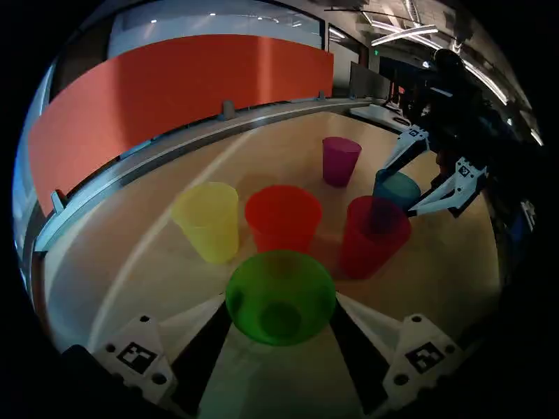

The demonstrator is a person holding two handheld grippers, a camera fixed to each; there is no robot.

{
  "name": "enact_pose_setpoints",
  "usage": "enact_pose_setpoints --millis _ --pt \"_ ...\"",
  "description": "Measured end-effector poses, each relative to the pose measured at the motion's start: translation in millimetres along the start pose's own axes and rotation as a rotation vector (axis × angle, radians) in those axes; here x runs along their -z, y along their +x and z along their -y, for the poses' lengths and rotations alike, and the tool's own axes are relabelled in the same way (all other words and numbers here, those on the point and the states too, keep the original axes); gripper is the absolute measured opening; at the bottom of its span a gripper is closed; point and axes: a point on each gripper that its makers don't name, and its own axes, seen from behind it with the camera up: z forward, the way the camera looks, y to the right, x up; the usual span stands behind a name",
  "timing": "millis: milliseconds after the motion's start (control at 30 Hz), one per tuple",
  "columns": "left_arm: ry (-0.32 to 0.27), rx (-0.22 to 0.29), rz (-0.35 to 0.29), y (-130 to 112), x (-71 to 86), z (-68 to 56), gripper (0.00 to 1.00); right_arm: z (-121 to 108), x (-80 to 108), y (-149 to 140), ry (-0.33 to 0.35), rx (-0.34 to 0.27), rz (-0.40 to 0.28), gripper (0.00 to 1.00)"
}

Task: Pour water

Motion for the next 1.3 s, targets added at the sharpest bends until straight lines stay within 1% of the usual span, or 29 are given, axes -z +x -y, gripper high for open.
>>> enact_pose_setpoints --millis 167,300,367,600,767,967,1300 --pt "0.002 -0.013 0.004 0 1.6 -0.2 0.87 0 -1.6 0 -0.001 0.003 -0.001 1.0" --pt "0.004 -0.014 0.005 0 3.4 -0.1 0.87 1 -2.3 1 0.001 0.006 -0.003 0.93" --pt "0.007 -0.014 0.003 0 5.2 0.4 0.87 1 -1.8 0 0.0 0.009 -0.001 0.92" --pt "0.018 -0.012 -0.009 5 16.2 -0.3 0.87 4 4.0 -2 0.0 0.017 0.006 0.92" --pt "0.025 -0.016 -0.023 10 28.1 -4.6 0.87 7 13.9 3 -0.009 0.019 -0.01 0.92" --pt "0.034 -0.026 -0.048 19 46.1 -13.7 0.87 11 31.8 15 -0.024 0.018 -0.044 0.92" --pt "0.055 -0.032 -0.127 43 81.4 -28.3 0.87 15 65.3 39 -0.056 0.021 -0.117 0.92"
